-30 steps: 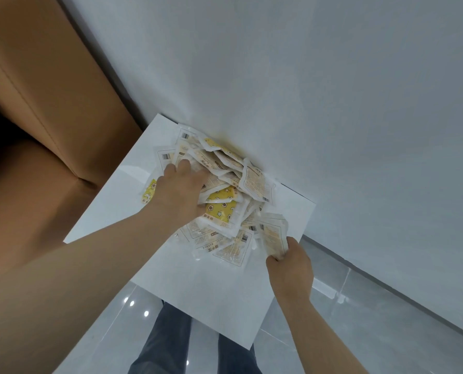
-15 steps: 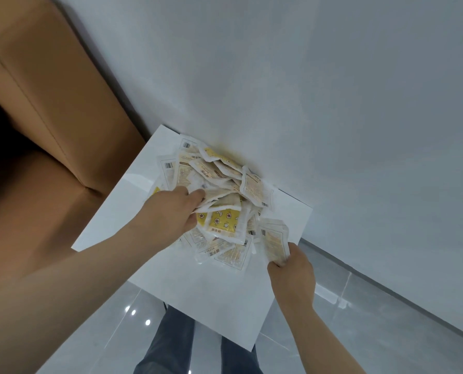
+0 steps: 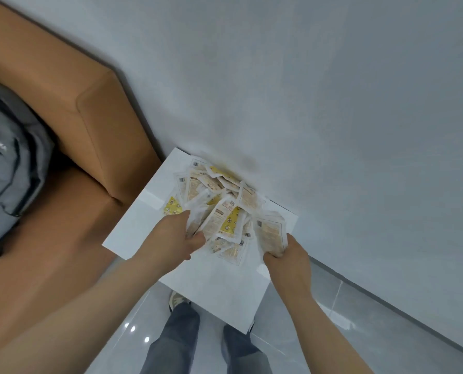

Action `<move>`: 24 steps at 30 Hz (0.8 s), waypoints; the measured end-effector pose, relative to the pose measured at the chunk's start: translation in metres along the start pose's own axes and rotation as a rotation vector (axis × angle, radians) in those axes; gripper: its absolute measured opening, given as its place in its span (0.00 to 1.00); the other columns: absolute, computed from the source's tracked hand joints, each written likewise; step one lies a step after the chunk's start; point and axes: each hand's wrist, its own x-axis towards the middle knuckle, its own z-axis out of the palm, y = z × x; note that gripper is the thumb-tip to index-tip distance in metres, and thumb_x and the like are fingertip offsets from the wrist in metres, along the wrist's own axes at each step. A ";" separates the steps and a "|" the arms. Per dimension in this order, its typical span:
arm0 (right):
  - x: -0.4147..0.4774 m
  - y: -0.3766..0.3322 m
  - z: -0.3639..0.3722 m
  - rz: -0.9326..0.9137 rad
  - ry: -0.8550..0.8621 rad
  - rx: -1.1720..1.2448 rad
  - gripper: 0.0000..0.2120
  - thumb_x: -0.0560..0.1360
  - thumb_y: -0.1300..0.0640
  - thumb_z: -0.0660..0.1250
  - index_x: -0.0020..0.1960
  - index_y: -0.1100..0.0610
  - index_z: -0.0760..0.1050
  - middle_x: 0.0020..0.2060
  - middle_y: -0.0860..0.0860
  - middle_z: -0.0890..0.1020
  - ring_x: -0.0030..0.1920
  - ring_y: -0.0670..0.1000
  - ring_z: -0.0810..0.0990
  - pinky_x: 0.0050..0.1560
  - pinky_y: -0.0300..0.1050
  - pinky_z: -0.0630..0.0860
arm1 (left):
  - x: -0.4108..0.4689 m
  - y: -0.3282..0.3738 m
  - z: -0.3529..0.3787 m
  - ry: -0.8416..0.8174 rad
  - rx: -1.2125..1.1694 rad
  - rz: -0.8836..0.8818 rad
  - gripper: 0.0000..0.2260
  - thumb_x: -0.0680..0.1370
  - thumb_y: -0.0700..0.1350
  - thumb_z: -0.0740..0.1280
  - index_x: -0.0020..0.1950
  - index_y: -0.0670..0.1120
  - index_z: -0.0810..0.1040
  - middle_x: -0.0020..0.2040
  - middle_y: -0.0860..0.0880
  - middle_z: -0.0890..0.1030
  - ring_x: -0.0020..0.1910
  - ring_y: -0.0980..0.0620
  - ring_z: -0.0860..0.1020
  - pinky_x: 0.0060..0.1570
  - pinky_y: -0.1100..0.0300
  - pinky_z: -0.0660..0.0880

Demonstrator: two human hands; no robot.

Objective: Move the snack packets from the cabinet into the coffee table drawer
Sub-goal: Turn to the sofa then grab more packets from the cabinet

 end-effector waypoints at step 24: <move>-0.166 -0.195 -0.239 -0.299 0.375 0.114 0.05 0.66 0.63 0.67 0.39 0.54 0.74 0.31 0.52 0.79 0.34 0.54 0.78 0.33 0.50 0.75 | -0.162 0.176 -0.188 0.143 -0.152 0.595 0.06 0.69 0.48 0.65 0.41 0.47 0.77 0.35 0.47 0.81 0.32 0.53 0.82 0.36 0.49 0.81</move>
